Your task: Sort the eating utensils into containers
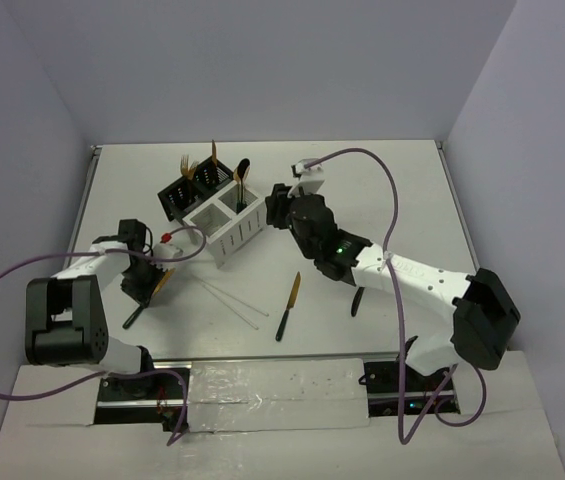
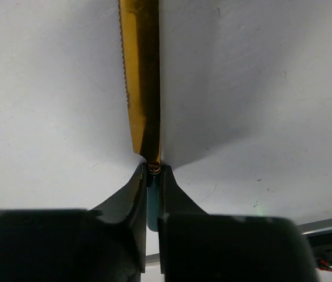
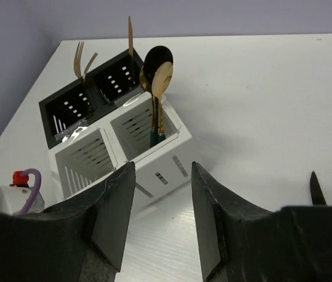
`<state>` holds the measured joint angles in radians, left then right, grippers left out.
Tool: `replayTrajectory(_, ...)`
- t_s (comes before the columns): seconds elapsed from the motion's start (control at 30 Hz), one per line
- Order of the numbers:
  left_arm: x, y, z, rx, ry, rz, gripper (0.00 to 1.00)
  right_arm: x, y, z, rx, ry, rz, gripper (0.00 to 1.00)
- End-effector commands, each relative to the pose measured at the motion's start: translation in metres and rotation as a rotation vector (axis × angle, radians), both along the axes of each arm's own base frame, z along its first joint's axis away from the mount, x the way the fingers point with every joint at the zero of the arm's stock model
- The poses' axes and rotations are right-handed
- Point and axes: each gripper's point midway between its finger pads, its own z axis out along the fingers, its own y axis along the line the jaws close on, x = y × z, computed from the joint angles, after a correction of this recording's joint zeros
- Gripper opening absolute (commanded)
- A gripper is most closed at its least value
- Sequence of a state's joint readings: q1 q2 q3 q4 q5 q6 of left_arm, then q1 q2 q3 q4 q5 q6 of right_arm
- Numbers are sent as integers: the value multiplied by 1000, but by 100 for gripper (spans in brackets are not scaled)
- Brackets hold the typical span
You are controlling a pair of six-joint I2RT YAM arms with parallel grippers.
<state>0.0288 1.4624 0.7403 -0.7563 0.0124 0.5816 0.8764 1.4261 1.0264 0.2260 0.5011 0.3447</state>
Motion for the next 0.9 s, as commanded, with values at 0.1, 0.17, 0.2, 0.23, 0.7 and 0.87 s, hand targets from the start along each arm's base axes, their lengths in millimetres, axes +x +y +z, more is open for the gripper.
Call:
replayTrajectory(0.1, 7, -10, -23, -55, -29, 19, 0, -9, -16, 41, 89, -98, -28, 51)
replayTrajectory(0.17, 14, -9, -25, -55, -52, 45, 0, -11, -19, 41, 91, -98, -28, 51)
replayTrajectory(0.2, 20, -9, -23, -59, -71, 70, 0, -12, -19, 39, 89, -96, -27, 51)
replayTrajectory(0.23, 27, -9, -21, -65, -95, 83, 0, -13, -21, 39, 87, -95, -27, 51)
replayTrajectory(0.7, 63, -11, 59, -170, -441, 198, 0, -17, -29, 38, 102, -99, -43, 51)
replayTrajectory(0.87, 61, -13, 89, -210, -510, 207, 0, -19, -27, 40, 117, -95, -31, 51)
